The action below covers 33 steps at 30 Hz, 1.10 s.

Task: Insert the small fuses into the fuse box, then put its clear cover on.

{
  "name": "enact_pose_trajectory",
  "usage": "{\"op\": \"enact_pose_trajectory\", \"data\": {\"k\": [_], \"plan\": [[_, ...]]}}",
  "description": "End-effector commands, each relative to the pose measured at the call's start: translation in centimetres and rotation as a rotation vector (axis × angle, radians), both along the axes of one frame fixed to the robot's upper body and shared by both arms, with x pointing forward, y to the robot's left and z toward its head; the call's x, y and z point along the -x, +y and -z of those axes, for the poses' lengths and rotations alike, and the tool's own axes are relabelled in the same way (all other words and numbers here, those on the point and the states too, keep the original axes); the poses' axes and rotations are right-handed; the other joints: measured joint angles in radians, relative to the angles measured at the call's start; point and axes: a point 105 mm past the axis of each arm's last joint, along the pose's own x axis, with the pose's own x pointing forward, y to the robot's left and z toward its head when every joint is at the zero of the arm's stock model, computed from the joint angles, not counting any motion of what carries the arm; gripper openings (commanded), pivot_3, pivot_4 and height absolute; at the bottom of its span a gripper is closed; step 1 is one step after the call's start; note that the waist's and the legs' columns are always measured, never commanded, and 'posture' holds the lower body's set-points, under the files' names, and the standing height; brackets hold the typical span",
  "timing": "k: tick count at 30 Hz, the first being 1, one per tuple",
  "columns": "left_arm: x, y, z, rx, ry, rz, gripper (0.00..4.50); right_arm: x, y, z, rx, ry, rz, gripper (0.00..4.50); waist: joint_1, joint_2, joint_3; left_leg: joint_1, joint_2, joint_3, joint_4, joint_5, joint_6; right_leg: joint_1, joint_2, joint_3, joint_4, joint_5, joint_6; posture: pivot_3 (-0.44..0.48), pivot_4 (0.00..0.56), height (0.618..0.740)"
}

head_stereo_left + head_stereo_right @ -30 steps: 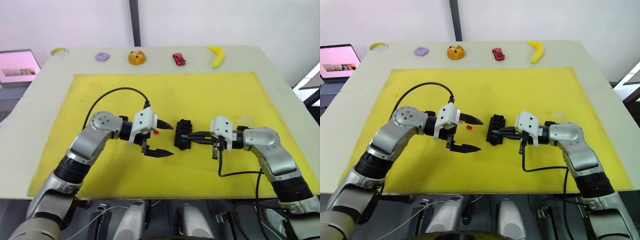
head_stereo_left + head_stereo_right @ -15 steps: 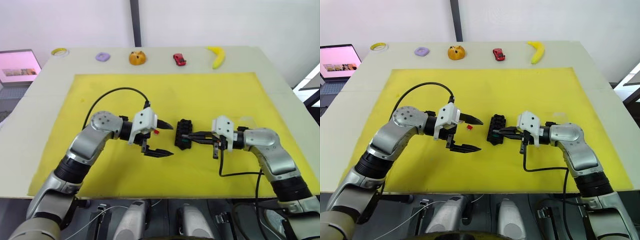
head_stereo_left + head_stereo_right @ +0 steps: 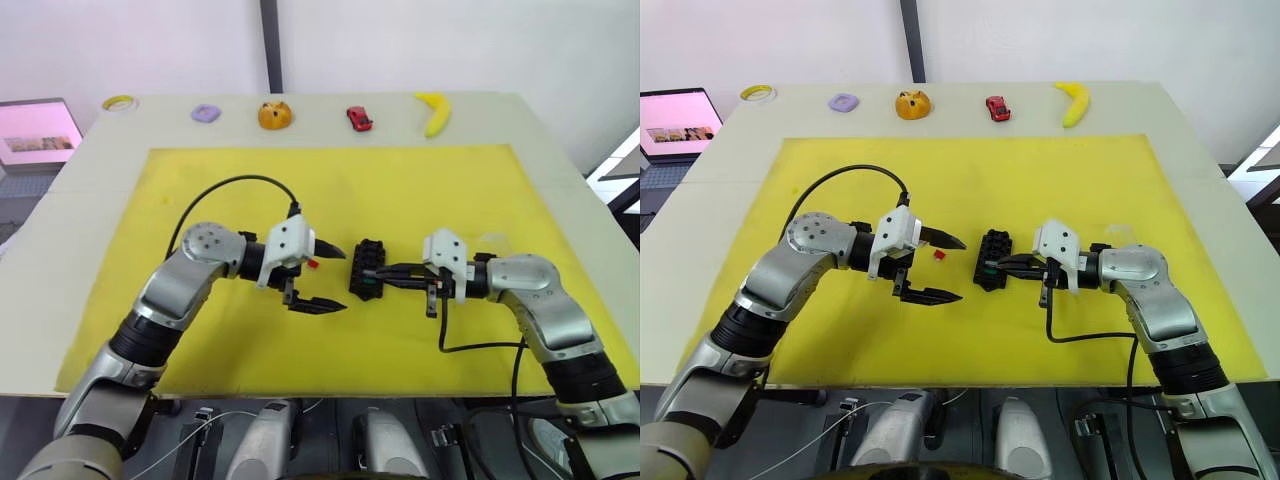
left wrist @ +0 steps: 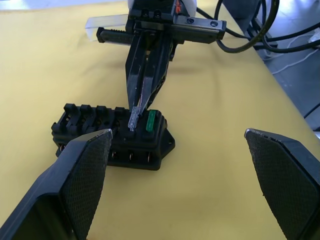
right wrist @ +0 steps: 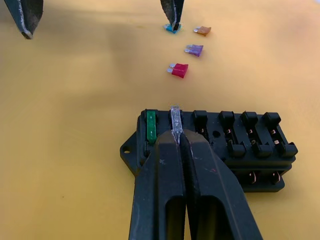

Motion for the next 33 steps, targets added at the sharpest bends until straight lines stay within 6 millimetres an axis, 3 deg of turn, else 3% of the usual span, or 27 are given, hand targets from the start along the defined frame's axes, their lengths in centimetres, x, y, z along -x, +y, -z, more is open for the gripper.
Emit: {"op": "enact_pose_trajectory", "data": {"k": [1, 20, 24, 30, 33], "plan": [[0.0, -0.2, -1.3, 0.021, -0.056, 0.019, 4.47, -0.1, 0.1, -0.2, -0.011, -0.018, 0.009, 0.00, -0.001, 0.000, 0.000, 0.000, 0.000, 0.000, 0.000, 0.000, 0.000, 0.000, 0.000, 0.000, 0.000, 0.000, 0.000, 0.000, 0.150, 0.735], [-0.2, -0.1, -1.4, 0.017, -0.061, 0.018, 4.47, -0.2, -0.6, 0.5, 0.034, -0.009, 0.024, 0.00, 0.000, 0.000, 0.000, 0.000, 0.000, 0.000, 0.000, 0.000, 0.000, 0.000, 0.000, 0.000, 0.000, 0.000, 0.000, 0.000, 0.150, 0.735], [-0.1, -0.1, -1.4, 0.016, -0.059, 0.017, 4.50, 0.2, -0.6, -1.1, 0.009, -0.037, 0.010, 1.39, 0.000, 0.000, 0.000, 0.000, 0.000, 0.000, 0.000, 0.000, 0.000, 0.000, 0.000, 0.000, 0.000, 0.000, 0.000, 0.000, 0.150, 0.735], [-0.1, -0.1, -1.3, 0.017, -0.059, 0.017, 4.50, 1.1, -0.8, -3.4, -0.012, -0.068, -0.014, 4.45, 0.000, 0.000, 0.000, -0.001, 0.000, 0.000, 0.000, 0.000, 0.000, -0.001, 0.000, 0.000, 0.000, 0.000, 0.000, 0.000, 0.150, 0.735], [-0.1, -0.2, -1.3, 0.018, -0.059, 0.018, 4.50, 1.1, -0.7, -3.9, -0.025, -0.063, -0.008, 4.45, 0.001, 0.000, 0.000, -0.001, 0.000, 0.000, 0.000, 0.000, 0.000, -0.001, 0.000, 0.000, 0.000, 0.000, 0.000, 0.000, 0.150, 0.735]]}}
